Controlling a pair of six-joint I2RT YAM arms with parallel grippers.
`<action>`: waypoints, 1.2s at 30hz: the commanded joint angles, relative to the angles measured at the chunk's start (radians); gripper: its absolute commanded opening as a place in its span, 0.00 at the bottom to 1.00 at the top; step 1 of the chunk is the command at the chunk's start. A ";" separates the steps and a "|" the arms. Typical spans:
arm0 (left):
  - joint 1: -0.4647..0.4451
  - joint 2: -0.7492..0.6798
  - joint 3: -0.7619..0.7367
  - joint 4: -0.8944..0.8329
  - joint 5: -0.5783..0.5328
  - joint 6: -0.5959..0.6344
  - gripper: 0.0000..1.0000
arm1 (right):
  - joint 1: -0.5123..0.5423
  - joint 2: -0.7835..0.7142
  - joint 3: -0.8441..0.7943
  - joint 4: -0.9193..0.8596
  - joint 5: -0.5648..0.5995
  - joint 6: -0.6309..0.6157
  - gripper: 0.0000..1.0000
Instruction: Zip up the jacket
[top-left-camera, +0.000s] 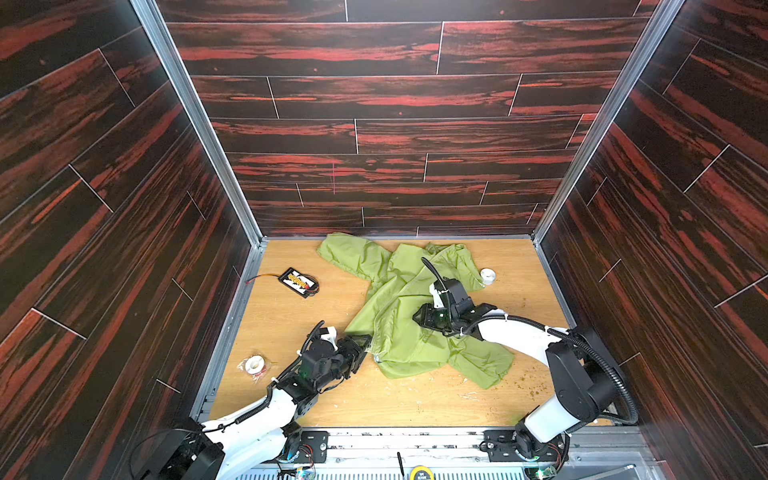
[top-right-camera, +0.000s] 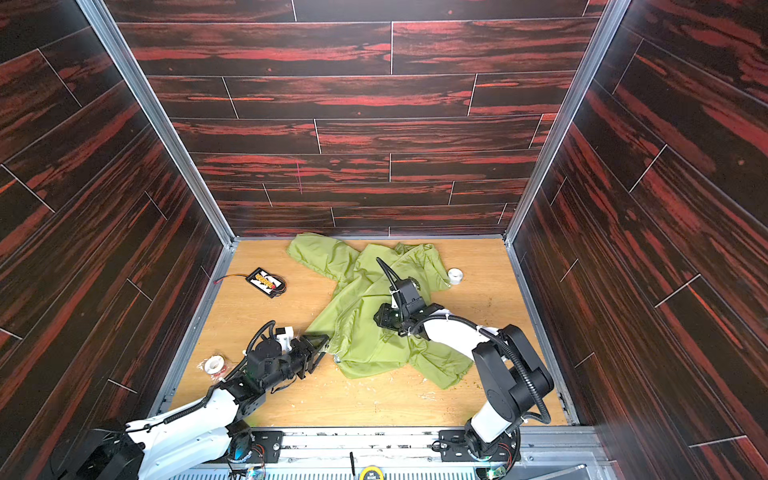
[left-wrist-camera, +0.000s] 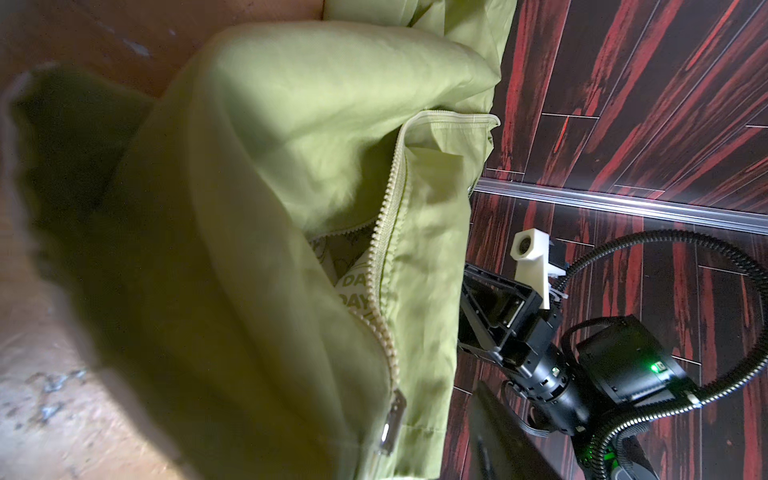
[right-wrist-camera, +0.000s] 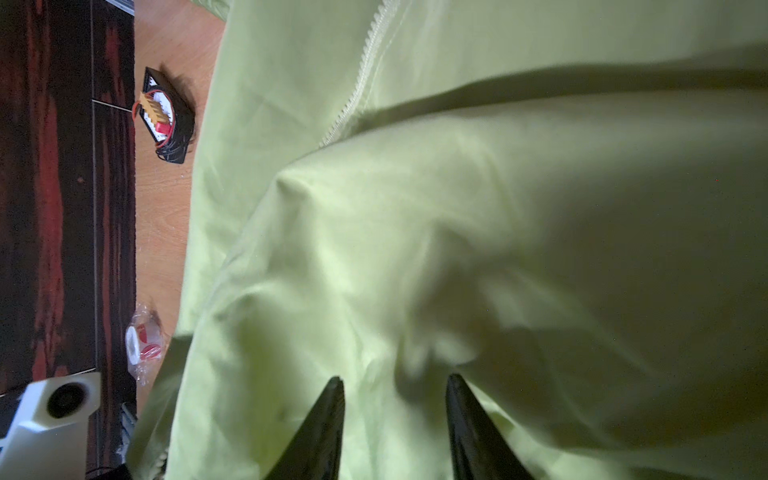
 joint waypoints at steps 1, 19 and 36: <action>-0.013 0.029 0.021 0.058 -0.026 -0.017 0.57 | 0.005 -0.029 0.025 -0.004 -0.006 -0.005 0.43; -0.034 0.010 0.015 0.052 -0.129 -0.001 0.47 | 0.005 -0.054 0.008 -0.004 -0.003 -0.006 0.43; -0.034 0.096 0.003 0.208 -0.154 0.031 0.31 | 0.006 -0.113 -0.003 -0.020 -0.007 -0.020 0.43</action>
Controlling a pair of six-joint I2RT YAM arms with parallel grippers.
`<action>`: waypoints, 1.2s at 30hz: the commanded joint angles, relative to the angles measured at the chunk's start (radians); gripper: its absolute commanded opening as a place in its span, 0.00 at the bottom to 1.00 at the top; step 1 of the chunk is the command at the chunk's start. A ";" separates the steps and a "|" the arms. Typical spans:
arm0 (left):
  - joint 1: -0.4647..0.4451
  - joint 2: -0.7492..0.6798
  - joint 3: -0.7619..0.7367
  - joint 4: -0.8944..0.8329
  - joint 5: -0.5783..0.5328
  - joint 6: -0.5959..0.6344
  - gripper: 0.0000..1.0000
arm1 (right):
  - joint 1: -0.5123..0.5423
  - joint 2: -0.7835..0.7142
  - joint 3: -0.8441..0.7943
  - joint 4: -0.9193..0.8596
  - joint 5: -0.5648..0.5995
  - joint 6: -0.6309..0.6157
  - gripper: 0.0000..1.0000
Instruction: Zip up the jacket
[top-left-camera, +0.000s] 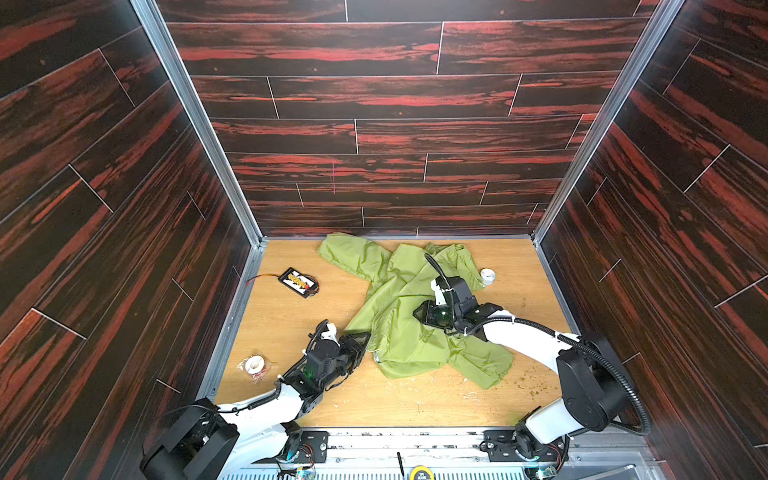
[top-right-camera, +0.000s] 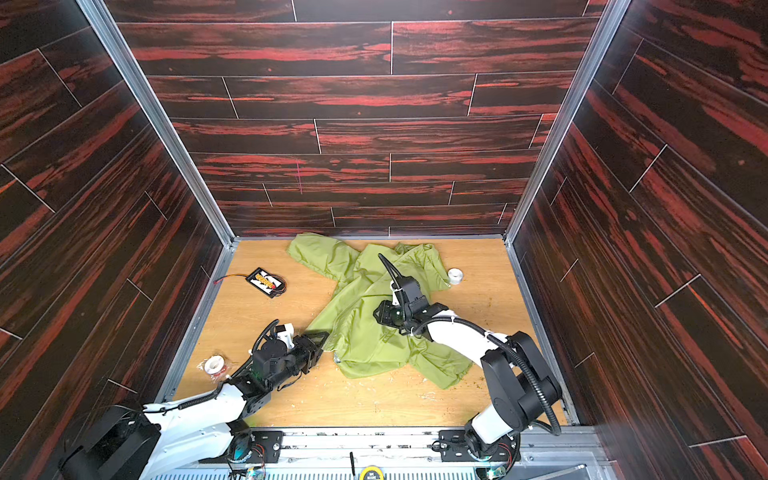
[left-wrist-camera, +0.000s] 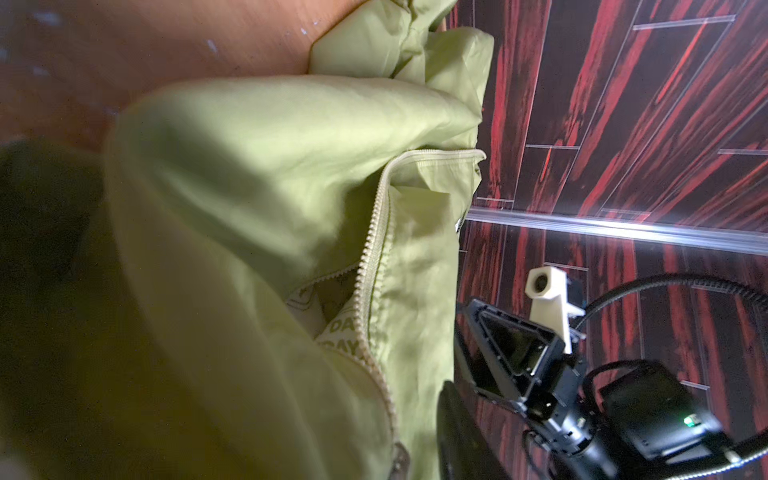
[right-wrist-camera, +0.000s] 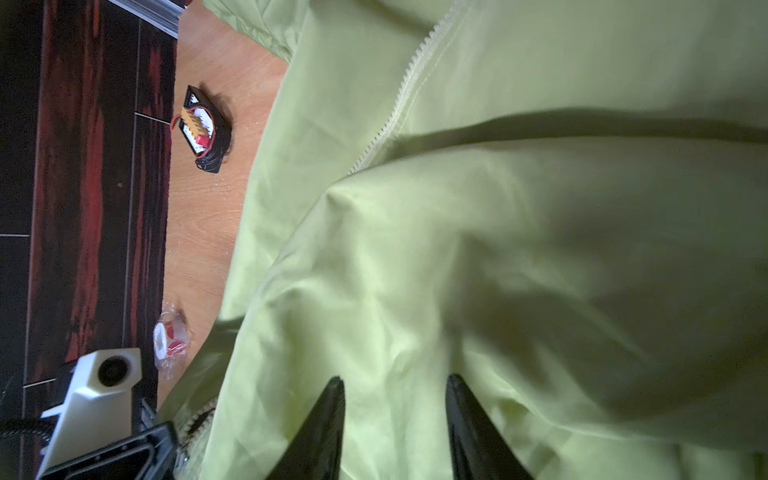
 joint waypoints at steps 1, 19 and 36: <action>-0.003 -0.024 -0.005 0.054 -0.031 0.021 0.29 | 0.005 -0.052 -0.001 -0.022 -0.001 -0.020 0.43; 0.002 -0.147 0.003 0.007 0.054 0.373 0.00 | -0.003 -0.004 0.107 0.121 -0.291 0.006 0.45; 0.110 0.016 0.091 0.338 0.423 0.453 0.00 | 0.039 0.027 -0.019 0.552 -0.543 0.317 0.44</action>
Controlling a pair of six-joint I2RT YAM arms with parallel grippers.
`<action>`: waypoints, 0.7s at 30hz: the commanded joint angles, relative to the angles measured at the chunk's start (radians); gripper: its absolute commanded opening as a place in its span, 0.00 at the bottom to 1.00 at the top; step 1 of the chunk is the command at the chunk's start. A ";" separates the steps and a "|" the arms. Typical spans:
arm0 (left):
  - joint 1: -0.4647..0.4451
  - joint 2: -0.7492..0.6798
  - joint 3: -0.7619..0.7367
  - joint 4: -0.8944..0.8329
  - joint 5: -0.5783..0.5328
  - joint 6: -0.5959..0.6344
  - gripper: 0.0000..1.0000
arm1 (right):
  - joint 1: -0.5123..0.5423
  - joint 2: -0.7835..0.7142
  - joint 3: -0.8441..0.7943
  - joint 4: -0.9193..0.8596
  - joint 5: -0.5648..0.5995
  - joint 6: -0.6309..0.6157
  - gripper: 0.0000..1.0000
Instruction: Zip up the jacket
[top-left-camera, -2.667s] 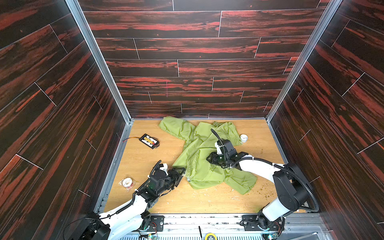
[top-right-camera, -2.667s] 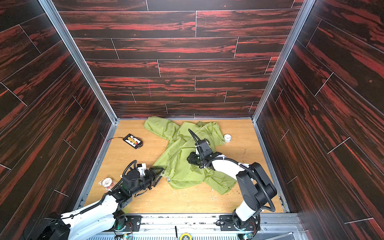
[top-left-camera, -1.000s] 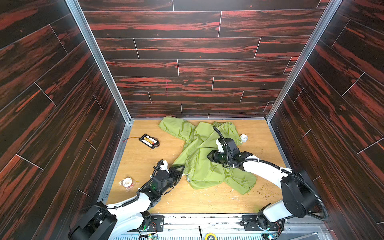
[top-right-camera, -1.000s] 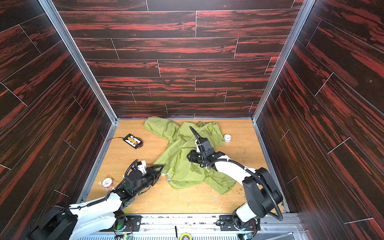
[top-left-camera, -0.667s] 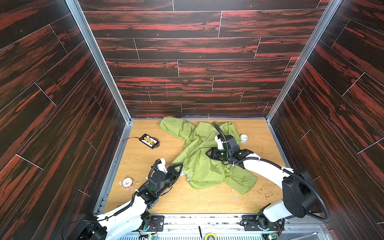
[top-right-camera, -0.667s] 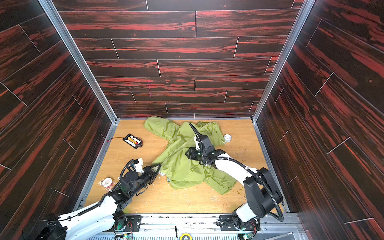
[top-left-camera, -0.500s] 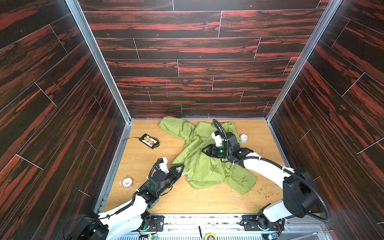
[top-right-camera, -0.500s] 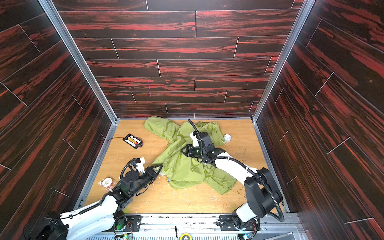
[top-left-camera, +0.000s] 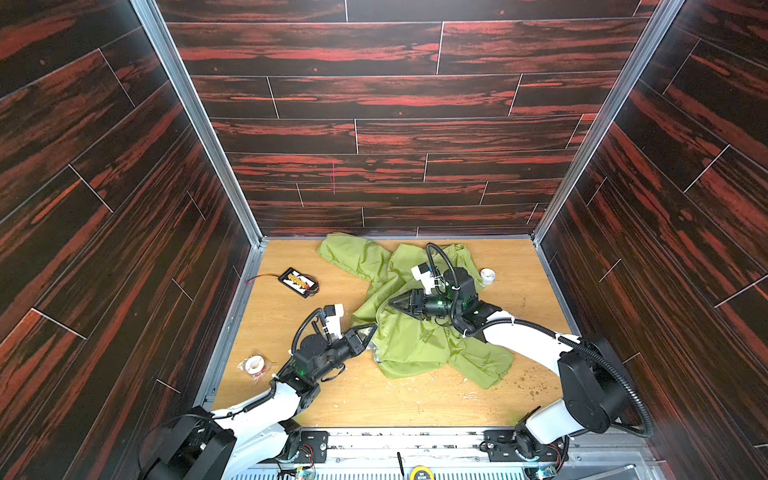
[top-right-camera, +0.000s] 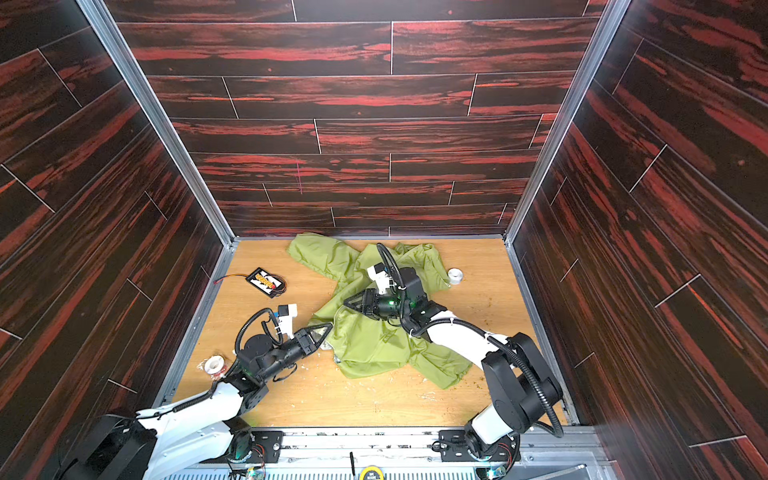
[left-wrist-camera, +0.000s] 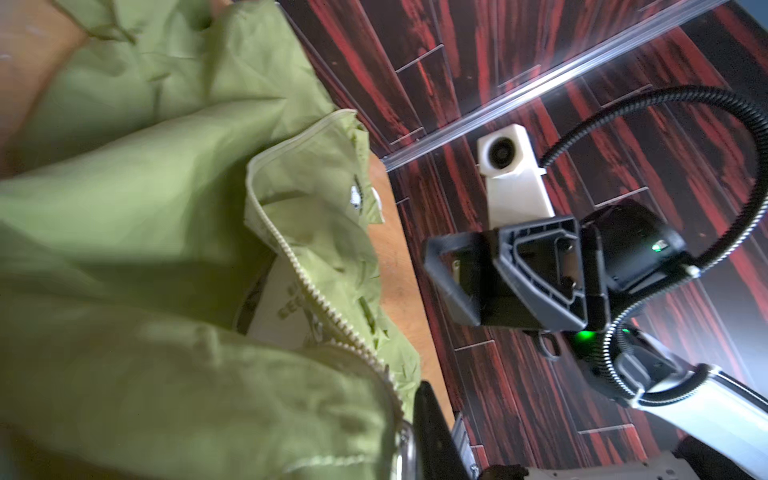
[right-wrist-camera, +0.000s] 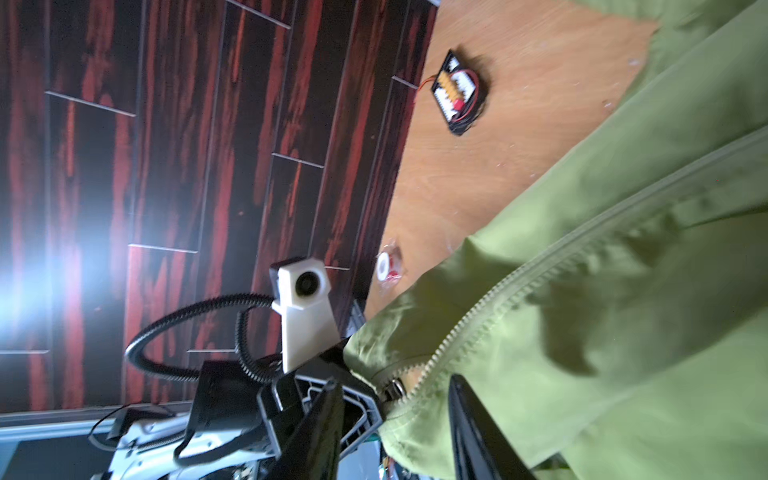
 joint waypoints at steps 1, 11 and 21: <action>0.013 0.044 0.062 0.136 0.126 -0.007 0.00 | 0.014 0.026 -0.018 0.115 -0.052 0.071 0.44; 0.036 0.299 0.160 0.426 0.269 -0.182 0.00 | 0.019 0.003 -0.066 0.185 -0.055 0.102 0.43; 0.038 0.382 0.213 0.505 0.302 -0.264 0.00 | 0.015 -0.020 -0.088 0.200 -0.039 0.106 0.42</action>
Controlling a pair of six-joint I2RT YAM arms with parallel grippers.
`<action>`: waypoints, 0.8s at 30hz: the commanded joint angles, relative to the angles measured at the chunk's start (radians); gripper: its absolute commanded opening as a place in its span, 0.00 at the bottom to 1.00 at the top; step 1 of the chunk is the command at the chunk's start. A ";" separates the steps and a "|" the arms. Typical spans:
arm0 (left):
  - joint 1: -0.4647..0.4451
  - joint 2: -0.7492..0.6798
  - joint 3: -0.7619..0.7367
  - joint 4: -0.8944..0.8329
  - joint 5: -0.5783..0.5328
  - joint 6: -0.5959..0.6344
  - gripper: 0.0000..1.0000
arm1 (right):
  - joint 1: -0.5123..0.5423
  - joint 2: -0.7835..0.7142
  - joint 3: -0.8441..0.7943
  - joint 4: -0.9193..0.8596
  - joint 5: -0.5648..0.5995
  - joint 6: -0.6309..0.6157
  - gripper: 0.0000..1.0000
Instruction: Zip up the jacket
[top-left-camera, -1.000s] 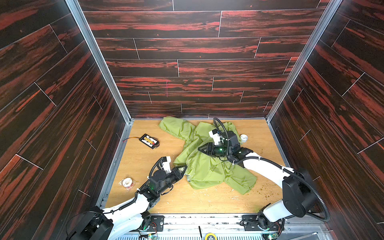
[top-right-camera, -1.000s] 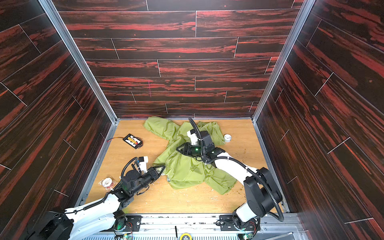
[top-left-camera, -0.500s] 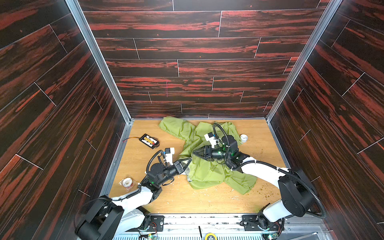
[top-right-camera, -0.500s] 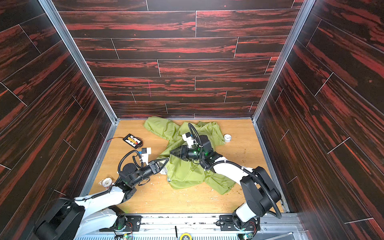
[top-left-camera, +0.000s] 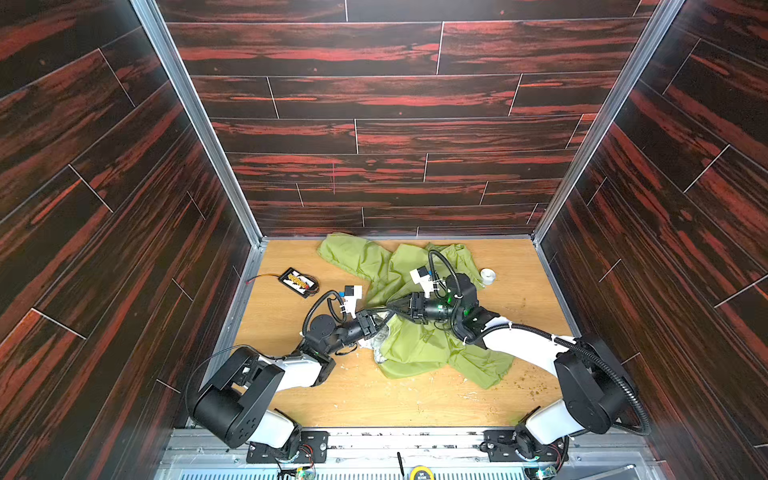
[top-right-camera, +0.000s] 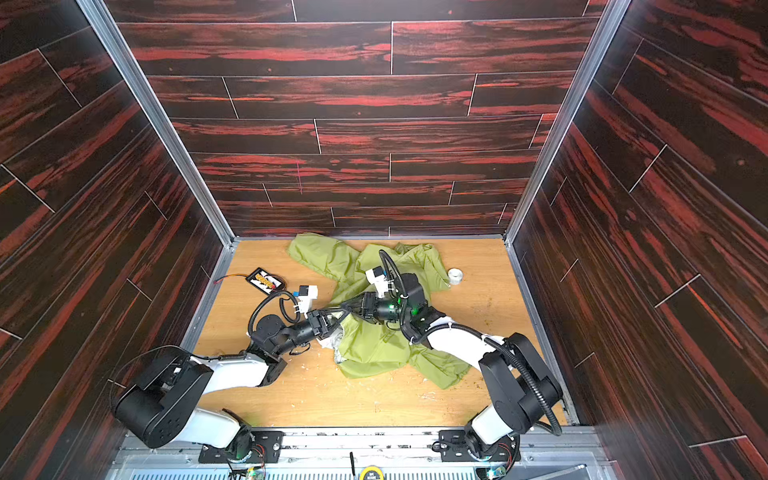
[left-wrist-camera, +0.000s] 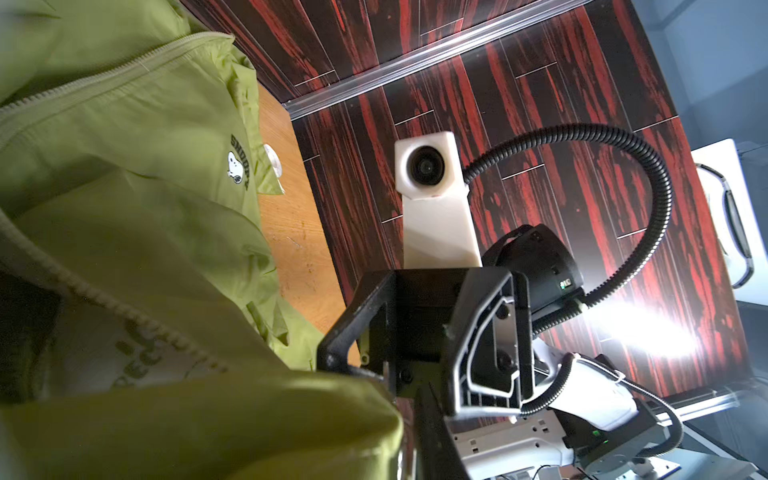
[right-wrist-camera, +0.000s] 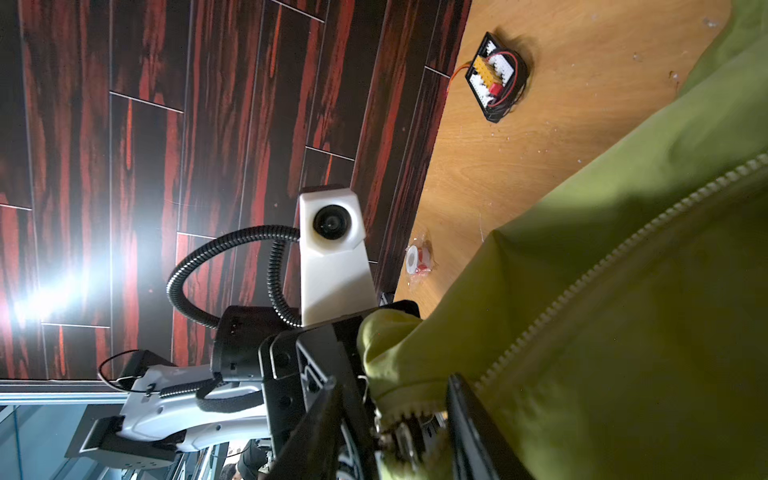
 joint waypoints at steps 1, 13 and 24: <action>0.003 -0.006 0.039 0.095 0.027 -0.031 0.00 | 0.001 -0.019 -0.028 0.046 -0.008 0.023 0.41; 0.003 0.001 0.056 0.084 0.033 -0.043 0.00 | -0.025 -0.068 -0.065 0.113 -0.020 0.074 0.23; 0.003 -0.009 0.061 0.084 0.030 -0.050 0.00 | -0.034 -0.068 -0.099 0.168 -0.028 0.112 0.13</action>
